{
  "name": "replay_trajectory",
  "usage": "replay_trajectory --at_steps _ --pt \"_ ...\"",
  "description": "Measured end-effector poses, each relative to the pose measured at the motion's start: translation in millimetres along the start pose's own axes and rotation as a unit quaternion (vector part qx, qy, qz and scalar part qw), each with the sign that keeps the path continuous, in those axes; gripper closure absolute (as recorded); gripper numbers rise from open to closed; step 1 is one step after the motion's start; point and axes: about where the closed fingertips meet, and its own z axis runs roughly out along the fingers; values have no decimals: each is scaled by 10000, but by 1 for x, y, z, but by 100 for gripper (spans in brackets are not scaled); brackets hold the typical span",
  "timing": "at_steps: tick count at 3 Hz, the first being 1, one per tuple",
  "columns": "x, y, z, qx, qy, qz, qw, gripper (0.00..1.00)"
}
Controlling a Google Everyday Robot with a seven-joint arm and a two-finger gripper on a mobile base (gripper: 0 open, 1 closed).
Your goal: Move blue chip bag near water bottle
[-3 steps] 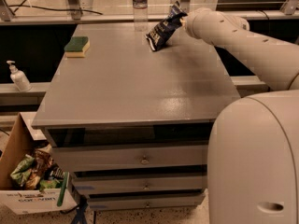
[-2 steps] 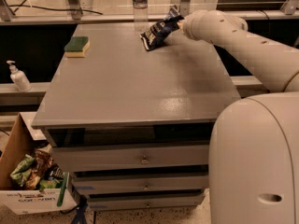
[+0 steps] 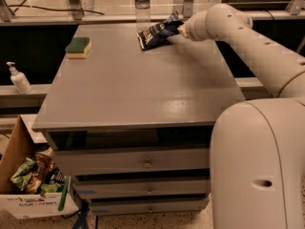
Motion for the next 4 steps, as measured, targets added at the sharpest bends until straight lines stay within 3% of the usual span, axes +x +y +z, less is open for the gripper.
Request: replay_trajectory --at_steps 3,4 --pt "23 -14 -10 -438 404 -144 9981 13" --pt "26 -9 -12 -615 487 -184 9968 0"
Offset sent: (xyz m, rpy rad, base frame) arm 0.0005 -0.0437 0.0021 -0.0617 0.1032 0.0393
